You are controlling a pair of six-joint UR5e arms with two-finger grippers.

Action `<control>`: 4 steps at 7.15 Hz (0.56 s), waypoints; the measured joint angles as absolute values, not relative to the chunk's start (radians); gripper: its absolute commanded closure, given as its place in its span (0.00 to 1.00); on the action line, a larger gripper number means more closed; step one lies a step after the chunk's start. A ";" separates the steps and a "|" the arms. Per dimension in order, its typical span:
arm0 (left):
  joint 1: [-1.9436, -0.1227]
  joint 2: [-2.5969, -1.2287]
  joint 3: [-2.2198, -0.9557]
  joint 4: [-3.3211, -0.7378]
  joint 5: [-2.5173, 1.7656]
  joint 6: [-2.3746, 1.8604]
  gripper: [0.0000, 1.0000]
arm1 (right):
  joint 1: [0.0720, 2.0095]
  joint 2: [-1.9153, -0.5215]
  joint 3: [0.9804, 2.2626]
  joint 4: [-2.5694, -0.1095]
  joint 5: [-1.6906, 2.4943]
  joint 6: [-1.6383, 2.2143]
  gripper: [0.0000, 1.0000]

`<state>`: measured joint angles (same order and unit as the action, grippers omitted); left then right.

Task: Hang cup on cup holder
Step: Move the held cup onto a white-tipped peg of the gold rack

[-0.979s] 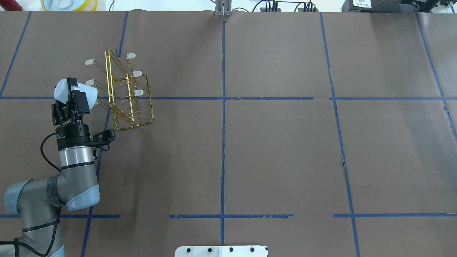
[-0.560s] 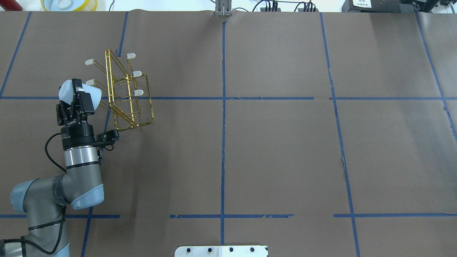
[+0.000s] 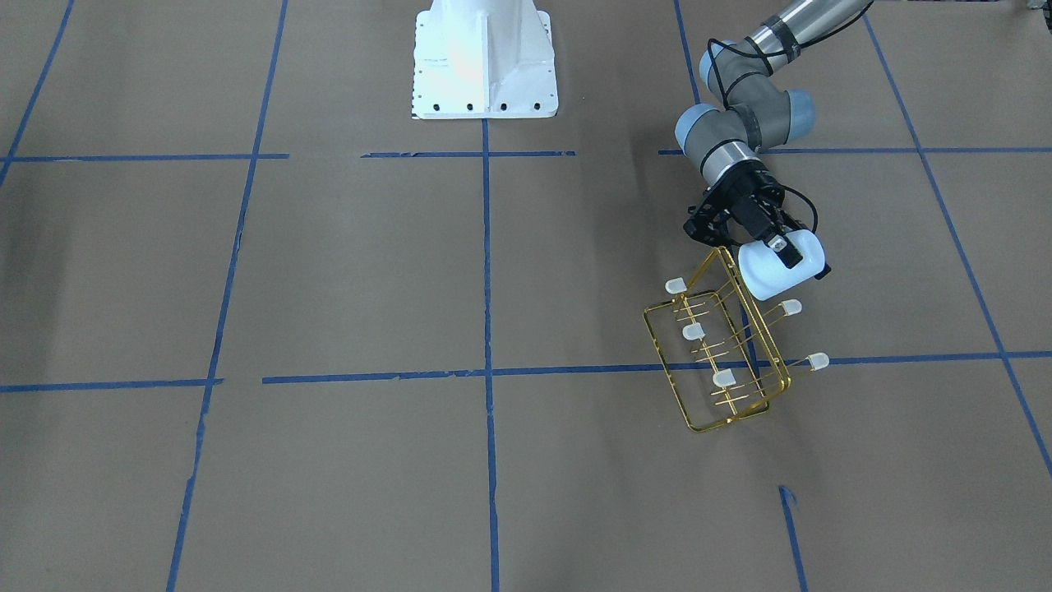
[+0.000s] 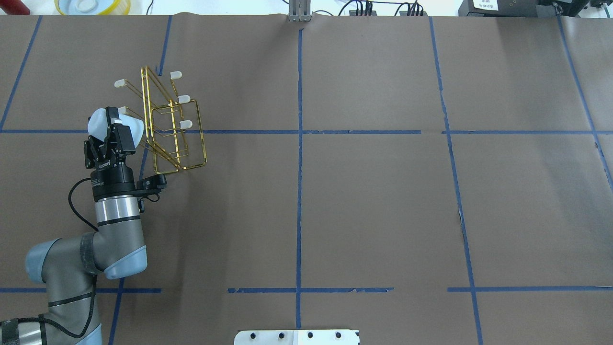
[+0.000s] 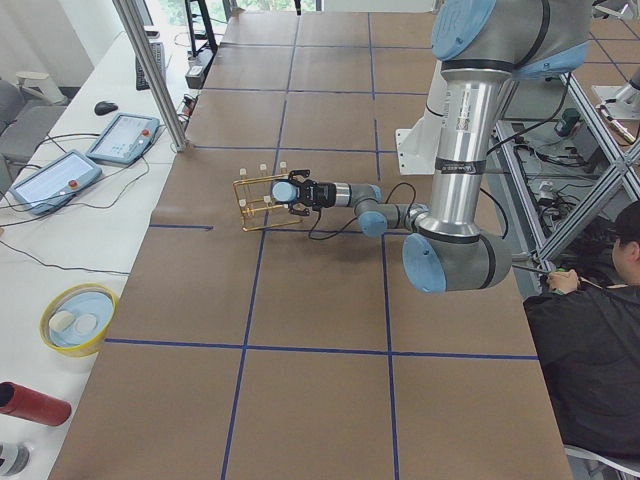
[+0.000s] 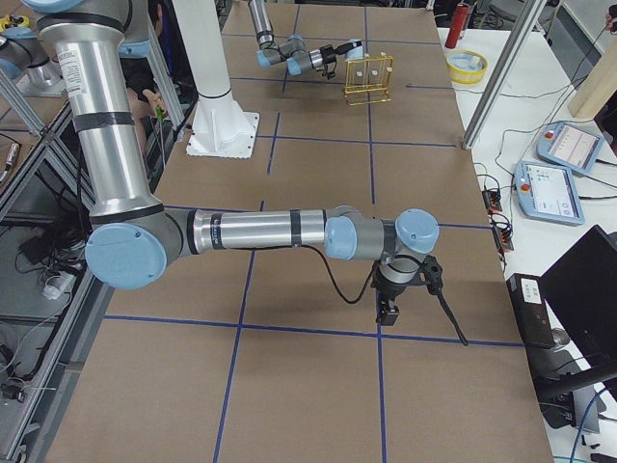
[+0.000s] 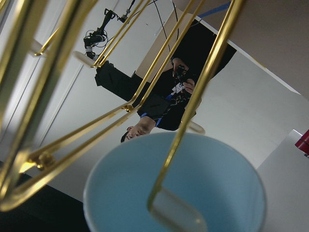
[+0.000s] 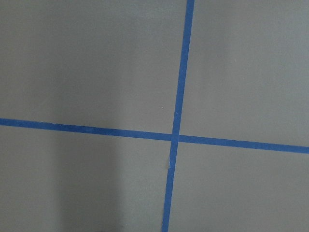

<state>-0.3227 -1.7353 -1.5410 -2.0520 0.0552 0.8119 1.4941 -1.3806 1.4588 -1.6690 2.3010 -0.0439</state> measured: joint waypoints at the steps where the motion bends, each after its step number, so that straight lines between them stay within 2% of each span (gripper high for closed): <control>1: -0.323 -1.741 -1.535 -2.052 0.055 0.812 1.00 | 1.494 -1.381 1.459 -1.669 2.301 -0.044 0.00; 3: -0.323 -1.750 -1.525 -2.052 0.055 0.811 1.00 | 1.494 -1.381 1.459 -1.669 2.301 -0.044 0.00; 4: -0.323 -1.753 -1.522 -2.052 0.055 0.812 0.94 | 1.494 -1.381 1.459 -1.669 2.301 -0.044 0.00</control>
<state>-0.3228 -1.7527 -1.5218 -2.0525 0.0549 0.8115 1.4941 -1.3806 1.4592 -1.6690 2.3010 -0.0441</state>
